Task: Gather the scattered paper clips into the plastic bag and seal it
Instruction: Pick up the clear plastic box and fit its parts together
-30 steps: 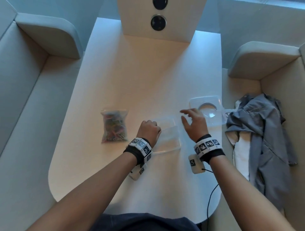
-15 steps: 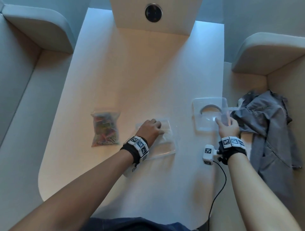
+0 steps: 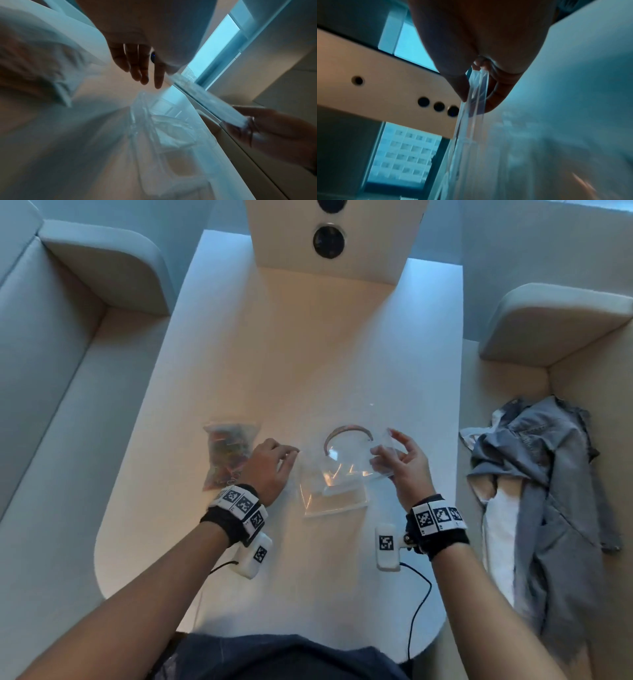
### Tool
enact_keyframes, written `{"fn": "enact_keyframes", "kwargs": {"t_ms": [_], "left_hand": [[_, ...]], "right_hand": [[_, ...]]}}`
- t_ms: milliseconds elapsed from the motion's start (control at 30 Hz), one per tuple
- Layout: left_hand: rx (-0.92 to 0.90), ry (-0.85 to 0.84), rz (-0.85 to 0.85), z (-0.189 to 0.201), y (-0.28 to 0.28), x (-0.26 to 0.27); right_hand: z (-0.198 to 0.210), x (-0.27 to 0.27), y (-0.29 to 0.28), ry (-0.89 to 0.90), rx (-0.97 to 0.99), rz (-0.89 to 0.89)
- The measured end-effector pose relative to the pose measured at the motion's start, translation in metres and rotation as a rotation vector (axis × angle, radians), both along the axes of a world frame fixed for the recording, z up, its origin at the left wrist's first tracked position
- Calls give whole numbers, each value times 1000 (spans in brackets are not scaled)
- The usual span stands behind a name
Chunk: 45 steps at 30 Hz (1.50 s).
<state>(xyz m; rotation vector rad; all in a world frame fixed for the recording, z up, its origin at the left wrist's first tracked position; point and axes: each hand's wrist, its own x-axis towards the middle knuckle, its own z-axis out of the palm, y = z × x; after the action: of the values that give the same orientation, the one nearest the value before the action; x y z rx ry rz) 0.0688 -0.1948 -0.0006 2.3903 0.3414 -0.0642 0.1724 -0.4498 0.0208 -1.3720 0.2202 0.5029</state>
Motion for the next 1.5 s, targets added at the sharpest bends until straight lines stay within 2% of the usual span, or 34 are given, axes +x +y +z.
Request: {"fn": "enact_keyframes", "kwargs": {"t_ms": [100, 167, 333, 467, 567, 667, 833, 1200, 1333, 1500], "left_hand": [[-53, 58, 103, -1, 4, -24], [-104, 96, 138, -5, 0, -36], [-284, 199, 209, -13, -21, -49], [-354, 140, 283, -14, -35, -43], [-357, 106, 304, -9, -36, -35], [-420, 122, 363, -8, -34, -30], [-655, 189, 557, -14, -30, -25], [-771, 348, 484, -6, -21, -19], [-731, 327, 502, -4, -22, -17], [-521, 274, 516, -7, -22, -15]], "right_hand": [[-12, -27, 15, 20, -58, 11], [-23, -38, 20, -9, -170, 14], [-28, -53, 24, -240, -767, 88], [-33, -54, 21, -381, -1001, 105], [-36, -52, 17, -340, -1004, 111], [-34, -54, 13, -380, -978, 101], [-26, -53, 5, -281, -956, 175], [-27, -39, -4, -165, -912, 229], [-28, -40, -2, -174, -897, 181], [-31, -40, -1, -50, -794, 131]]}}
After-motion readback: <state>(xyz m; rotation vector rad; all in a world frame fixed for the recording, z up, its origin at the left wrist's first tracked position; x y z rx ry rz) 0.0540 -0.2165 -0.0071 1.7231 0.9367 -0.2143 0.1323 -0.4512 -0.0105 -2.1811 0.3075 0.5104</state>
